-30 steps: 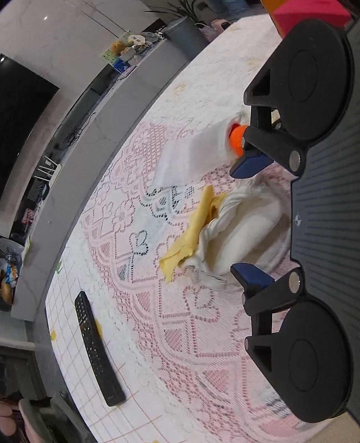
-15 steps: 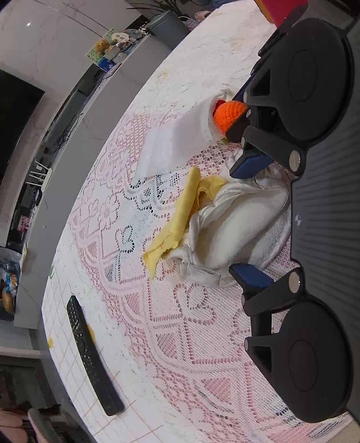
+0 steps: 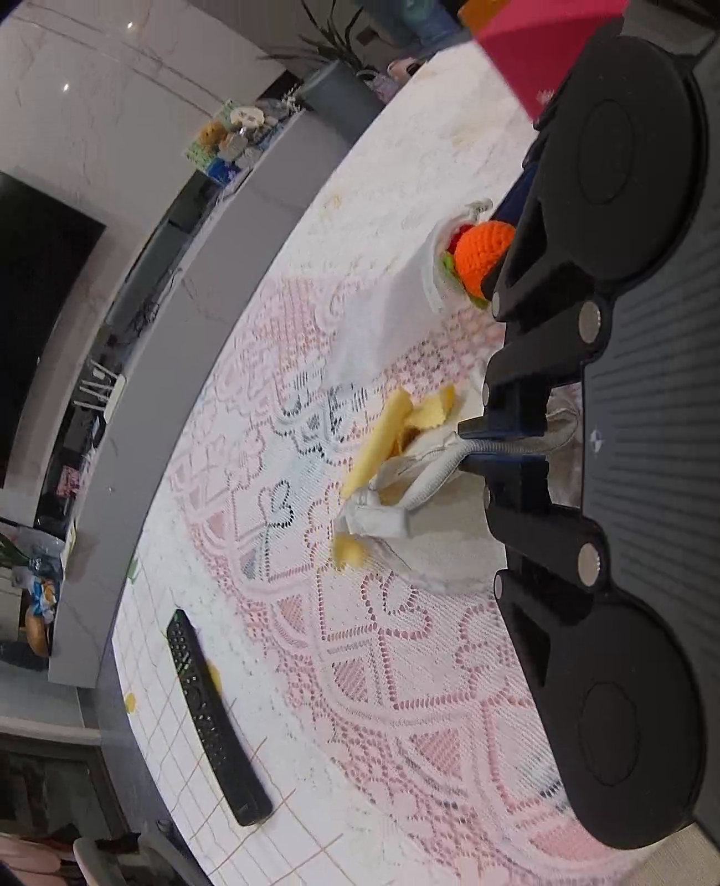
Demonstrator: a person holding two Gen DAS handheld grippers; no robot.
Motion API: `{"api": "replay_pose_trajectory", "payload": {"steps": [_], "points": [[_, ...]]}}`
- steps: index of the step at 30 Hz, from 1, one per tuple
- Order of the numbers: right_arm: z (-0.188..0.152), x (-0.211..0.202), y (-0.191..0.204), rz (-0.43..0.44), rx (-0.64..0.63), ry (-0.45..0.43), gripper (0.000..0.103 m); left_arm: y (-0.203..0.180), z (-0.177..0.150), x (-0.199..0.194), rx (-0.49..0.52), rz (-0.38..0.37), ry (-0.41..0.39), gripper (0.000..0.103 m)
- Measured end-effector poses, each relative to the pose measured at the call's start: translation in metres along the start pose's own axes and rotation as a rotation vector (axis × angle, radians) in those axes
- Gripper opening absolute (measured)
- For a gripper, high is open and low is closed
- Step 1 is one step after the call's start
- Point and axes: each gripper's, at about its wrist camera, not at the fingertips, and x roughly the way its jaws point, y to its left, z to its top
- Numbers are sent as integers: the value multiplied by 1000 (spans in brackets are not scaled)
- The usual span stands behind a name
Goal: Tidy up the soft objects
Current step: 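Lift the white cloth bag and orange ball and carry both toward the shoebox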
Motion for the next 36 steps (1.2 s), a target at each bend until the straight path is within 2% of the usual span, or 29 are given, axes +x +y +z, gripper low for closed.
{"api": "replay_pose_trajectory", "payload": {"steps": [7, 13, 24, 29, 32, 36], "points": [[-10, -44, -8, 23, 94, 18, 41, -13, -19, -45, 55, -113, -30, 5], [-33, -90, -8, -10, 89, 12, 41, -24, -50, -69, 124, -164, -15, 5], [-78, -177, -21, -66, 146, -33, 41, -54, -80, -124, 261, -252, -35, 5], [-90, -196, -34, -97, 176, -43, 41, -70, -94, -105, 339, -282, 44, 5], [-97, -194, -42, -117, 190, -35, 41, -76, -102, -77, 367, -233, 94, 5], [-106, -186, -57, -122, 248, -24, 41, -77, -105, -47, 342, -217, 142, 5]]}}
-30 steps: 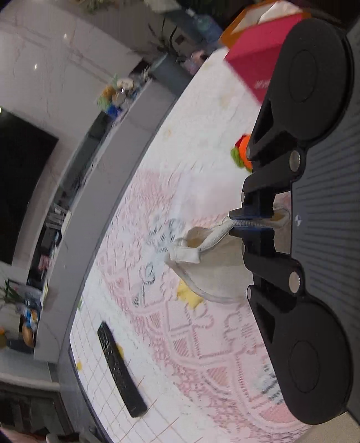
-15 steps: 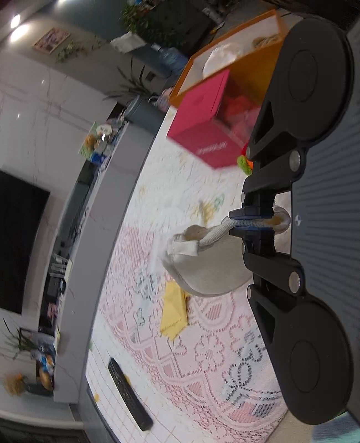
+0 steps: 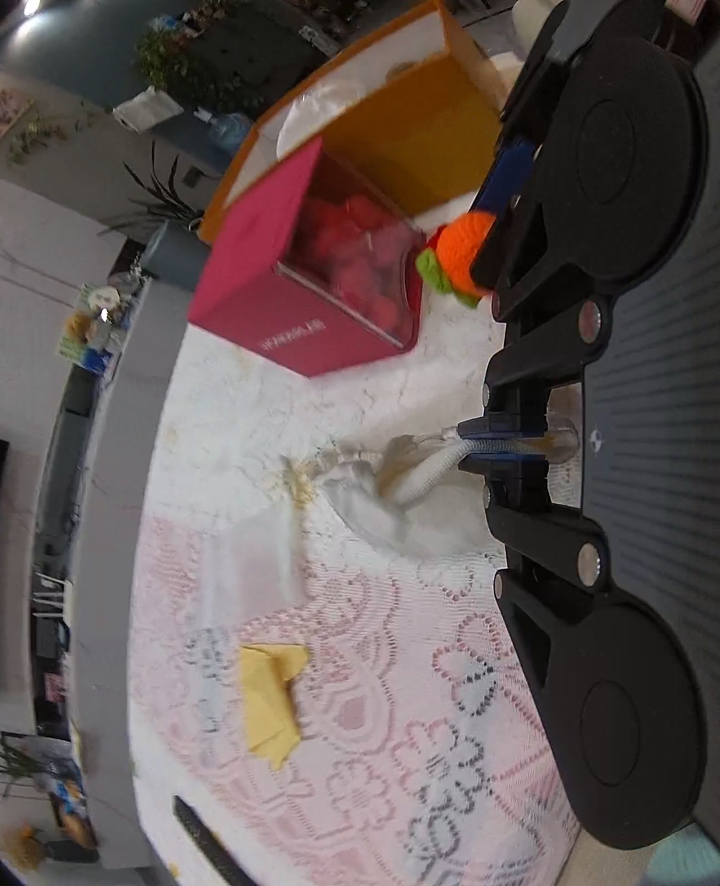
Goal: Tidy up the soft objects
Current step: 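Lift the white cloth bag and orange ball and carry both toward the shoebox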
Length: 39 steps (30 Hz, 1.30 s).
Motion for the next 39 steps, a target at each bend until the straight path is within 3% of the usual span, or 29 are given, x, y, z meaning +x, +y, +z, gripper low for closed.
{"api": "replay_pose_trajectory", "payload": {"steps": [3, 6, 8, 10, 12, 16, 19, 21, 25, 30, 32, 35, 39], "points": [[0, 7, -2, 29, 20, 2, 41, 4, 1, 13, -6, 4, 12, 11], [0, 15, 1, 56, 12, 5, 41, 6, 2, 21, -5, 65, 33, 32], [-1, 22, 1, 59, 15, 20, 41, 10, 1, 19, -11, 101, 25, 62], [-2, 25, 0, 61, 27, 31, 41, 11, -1, 16, 1, 131, 13, 81], [-3, 28, 0, 70, 33, 37, 41, 14, -3, 18, 3, 169, 27, 84], [-6, 34, 6, 93, 24, 46, 41, 29, -2, 29, -92, 144, 80, 87], [-9, 37, 10, 93, 0, 47, 41, 29, -3, 29, -100, 154, 73, 90], [-9, 37, 10, 92, 1, 46, 41, 26, -5, 30, -79, 165, 65, 90], [-10, 39, 7, 92, 21, 51, 41, 21, -7, 29, -67, 138, 38, 66], [-11, 40, 8, 89, 15, 52, 41, 21, -7, 29, -64, 130, 29, 53], [-11, 40, 9, 89, 12, 51, 41, 21, -7, 29, -62, 101, 31, 33], [-12, 40, 9, 86, 8, 52, 41, 20, -8, 30, -61, 78, 26, 24], [-12, 40, 10, 86, 5, 53, 41, 15, -10, 26, -45, 79, -10, 20]]}}
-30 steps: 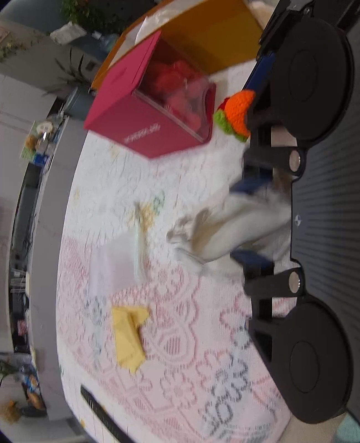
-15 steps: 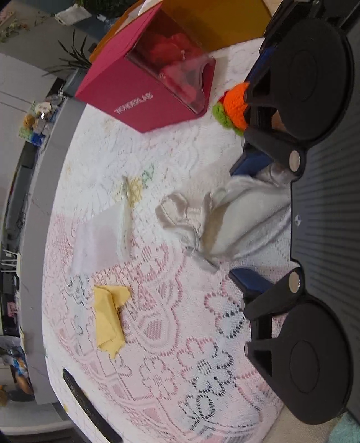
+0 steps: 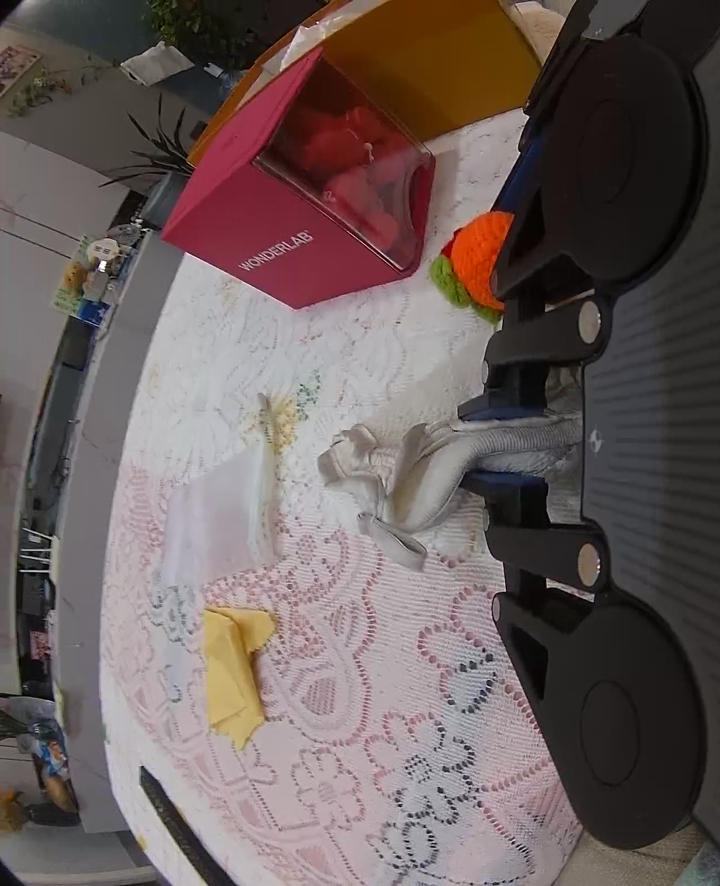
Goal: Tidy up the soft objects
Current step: 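Lift the white cloth bag and orange ball and carry both toward the shoebox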
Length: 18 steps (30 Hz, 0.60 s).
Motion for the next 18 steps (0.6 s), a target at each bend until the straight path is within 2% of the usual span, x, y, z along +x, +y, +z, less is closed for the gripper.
{"api": "replay_pose_trajectory", "payload": {"steps": [10, 18], "points": [[1, -23, 8, -7, -47, -77, 40, -8, -1, -39, 22, 3, -95, 19], [8, -64, 10, -35, -52, -129, 40, -30, 1, -82, 74, -61, -150, 19]]}}
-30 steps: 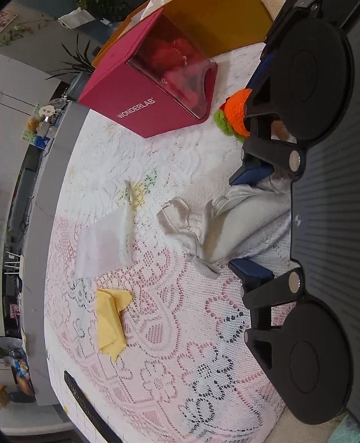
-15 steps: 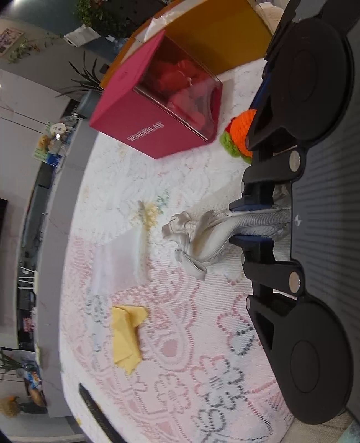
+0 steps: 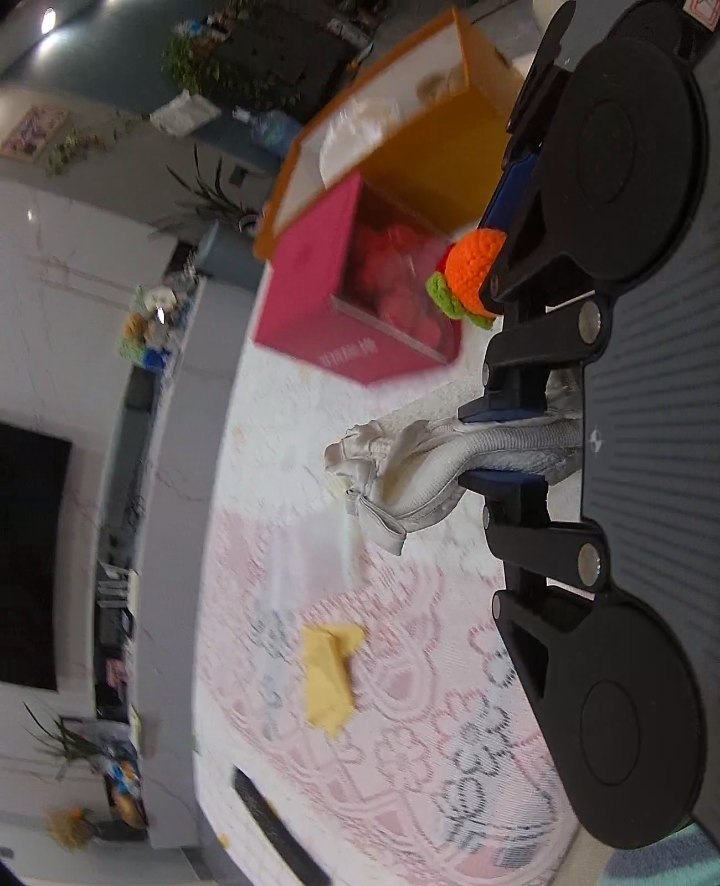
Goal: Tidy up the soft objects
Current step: 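Lift the white cloth bag and orange ball and carry both toward the shoebox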
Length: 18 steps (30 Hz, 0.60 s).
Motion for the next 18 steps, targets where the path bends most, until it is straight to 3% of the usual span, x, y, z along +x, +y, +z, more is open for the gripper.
{"api": "replay_pose_trajectory", "payload": {"steps": [12, 18], "points": [[29, -94, -44, -80, 37, -132, 40, -86, 30, -34, 159, -208, -75, 19], [46, -127, -87, -185, 39, -165, 41, -139, 44, -28, 258, -297, -61, 19]]}}
